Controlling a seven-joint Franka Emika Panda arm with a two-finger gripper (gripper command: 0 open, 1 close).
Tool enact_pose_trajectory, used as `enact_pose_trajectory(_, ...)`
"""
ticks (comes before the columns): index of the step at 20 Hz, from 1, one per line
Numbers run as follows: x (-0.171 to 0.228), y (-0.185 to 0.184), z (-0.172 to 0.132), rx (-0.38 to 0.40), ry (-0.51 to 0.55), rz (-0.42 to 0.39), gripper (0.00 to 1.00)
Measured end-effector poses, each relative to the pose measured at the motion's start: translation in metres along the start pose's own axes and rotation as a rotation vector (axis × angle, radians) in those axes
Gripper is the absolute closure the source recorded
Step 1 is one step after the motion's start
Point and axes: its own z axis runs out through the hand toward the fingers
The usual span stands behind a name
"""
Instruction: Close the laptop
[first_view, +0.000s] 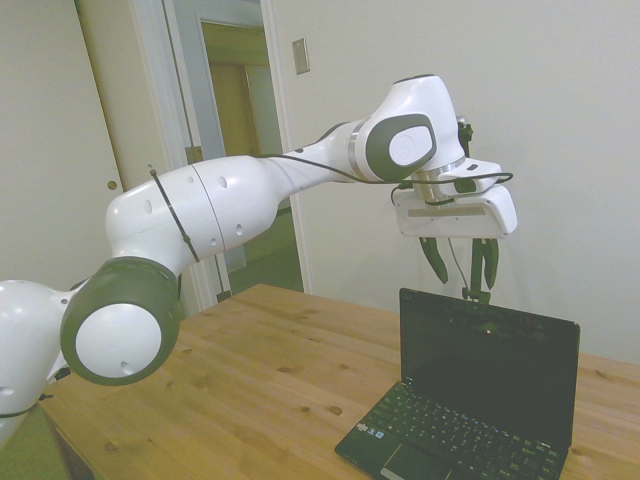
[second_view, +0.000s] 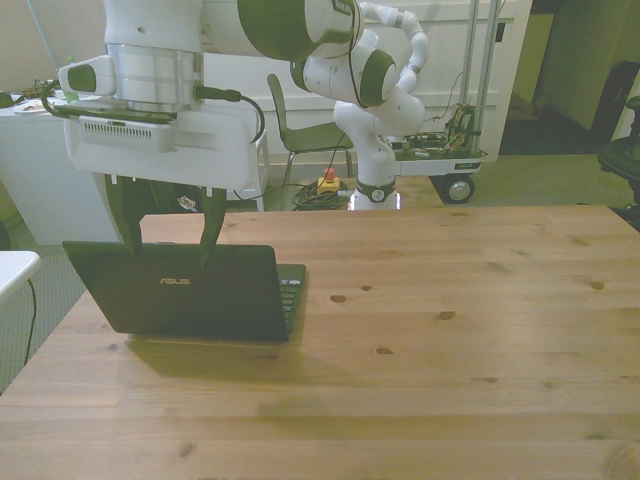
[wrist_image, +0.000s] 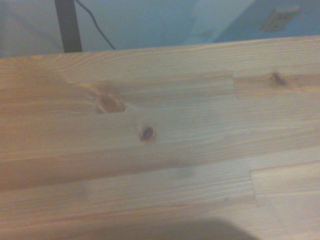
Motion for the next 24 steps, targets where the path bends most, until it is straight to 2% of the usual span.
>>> enact_pose_trajectory(19, 0.016, 0.029, 0.023, -0.016, -0.009, -0.042, 1.00)
enact_pose_trajectory(24, 0.013, 0.036, 0.020, -0.020, -0.030, -0.063, 1.00)
